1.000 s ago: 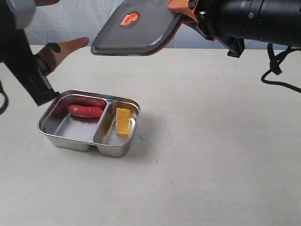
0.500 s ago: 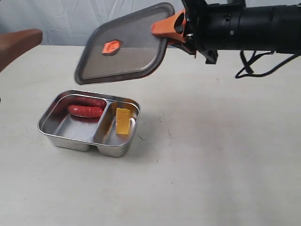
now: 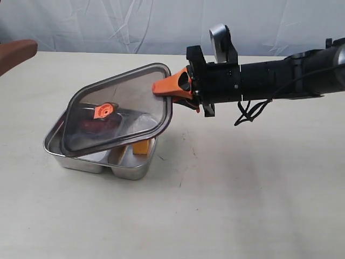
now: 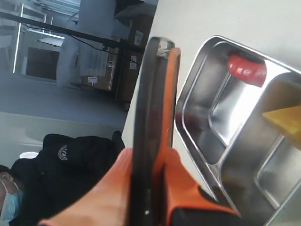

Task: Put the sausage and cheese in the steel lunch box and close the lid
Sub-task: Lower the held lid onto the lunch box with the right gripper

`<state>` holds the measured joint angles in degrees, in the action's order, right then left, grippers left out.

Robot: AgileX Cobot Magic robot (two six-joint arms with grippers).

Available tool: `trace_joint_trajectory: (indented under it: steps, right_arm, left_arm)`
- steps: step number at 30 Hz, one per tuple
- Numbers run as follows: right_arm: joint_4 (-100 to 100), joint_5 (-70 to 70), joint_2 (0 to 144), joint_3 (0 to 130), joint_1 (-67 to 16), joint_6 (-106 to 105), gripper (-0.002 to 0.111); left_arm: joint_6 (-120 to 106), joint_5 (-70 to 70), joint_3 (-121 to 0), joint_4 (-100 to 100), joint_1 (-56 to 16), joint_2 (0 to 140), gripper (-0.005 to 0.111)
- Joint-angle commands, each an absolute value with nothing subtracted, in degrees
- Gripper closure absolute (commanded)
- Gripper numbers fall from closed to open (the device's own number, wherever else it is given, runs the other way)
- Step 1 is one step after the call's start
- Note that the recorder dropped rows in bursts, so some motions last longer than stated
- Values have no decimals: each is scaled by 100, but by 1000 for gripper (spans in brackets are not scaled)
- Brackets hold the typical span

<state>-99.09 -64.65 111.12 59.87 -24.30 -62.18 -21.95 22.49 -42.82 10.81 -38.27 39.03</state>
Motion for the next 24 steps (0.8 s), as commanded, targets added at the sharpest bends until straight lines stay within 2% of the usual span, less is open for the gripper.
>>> trace_joint_trajectory:
  steps: [1,24]
  right_arm:
    - [-9995,-6396,11177,6025,-2407,-6623,109]
    - [-9995,-6009,12324,6025,-2407,-6532,109]
  left_arm:
    - [-2145,2219,-4323,1165,-3839,3867,53]
    - [-2145,2135,-4323,1165,-3839,3867,53]
